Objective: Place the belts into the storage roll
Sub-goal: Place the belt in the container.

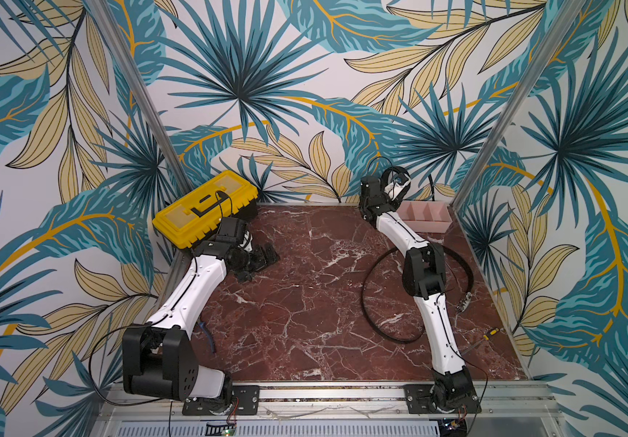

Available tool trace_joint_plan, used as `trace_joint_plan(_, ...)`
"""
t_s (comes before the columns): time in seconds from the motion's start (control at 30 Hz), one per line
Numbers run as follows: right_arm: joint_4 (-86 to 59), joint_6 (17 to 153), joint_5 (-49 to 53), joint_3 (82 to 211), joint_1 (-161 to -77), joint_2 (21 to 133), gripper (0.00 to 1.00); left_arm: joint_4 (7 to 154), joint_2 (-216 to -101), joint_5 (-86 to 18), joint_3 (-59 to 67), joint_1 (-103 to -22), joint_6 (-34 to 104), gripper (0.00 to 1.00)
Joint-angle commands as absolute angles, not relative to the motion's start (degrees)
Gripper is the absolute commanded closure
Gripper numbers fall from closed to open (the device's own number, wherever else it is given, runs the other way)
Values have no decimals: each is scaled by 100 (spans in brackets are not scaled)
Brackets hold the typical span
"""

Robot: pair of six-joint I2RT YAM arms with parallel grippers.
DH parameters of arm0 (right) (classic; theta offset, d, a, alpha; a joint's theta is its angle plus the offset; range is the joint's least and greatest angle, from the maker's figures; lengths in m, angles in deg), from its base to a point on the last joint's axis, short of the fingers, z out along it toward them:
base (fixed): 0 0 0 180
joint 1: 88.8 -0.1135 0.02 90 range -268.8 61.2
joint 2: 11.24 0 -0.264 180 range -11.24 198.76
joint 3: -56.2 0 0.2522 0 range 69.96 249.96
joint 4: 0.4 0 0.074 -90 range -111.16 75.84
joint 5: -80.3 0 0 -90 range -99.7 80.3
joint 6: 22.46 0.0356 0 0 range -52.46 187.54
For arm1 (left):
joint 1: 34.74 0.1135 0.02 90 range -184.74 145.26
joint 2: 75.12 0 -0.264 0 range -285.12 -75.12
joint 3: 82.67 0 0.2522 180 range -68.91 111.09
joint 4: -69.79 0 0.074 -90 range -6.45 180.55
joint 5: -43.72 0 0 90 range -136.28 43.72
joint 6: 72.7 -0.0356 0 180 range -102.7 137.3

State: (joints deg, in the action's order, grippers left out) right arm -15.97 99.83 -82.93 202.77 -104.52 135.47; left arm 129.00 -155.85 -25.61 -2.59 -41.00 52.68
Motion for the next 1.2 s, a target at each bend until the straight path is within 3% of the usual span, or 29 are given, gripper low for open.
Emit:
trace_joint_plan(0.0,-1242,9968,-8458,20184,-10488,13567,100,12916,-15403,-2498,-431,-4037,5289,0)
trace_joint_plan(0.7,-2770,9276,-7986,20110,-10506,13459,100,12897,-14978,-2759,-1172,-4013,5193,0)
trace_joint_plan(1.17,-3664,9449,-8385,20311,-10563,13560,100,12618,-14676,-2590,-1820,-3984,5308,1)
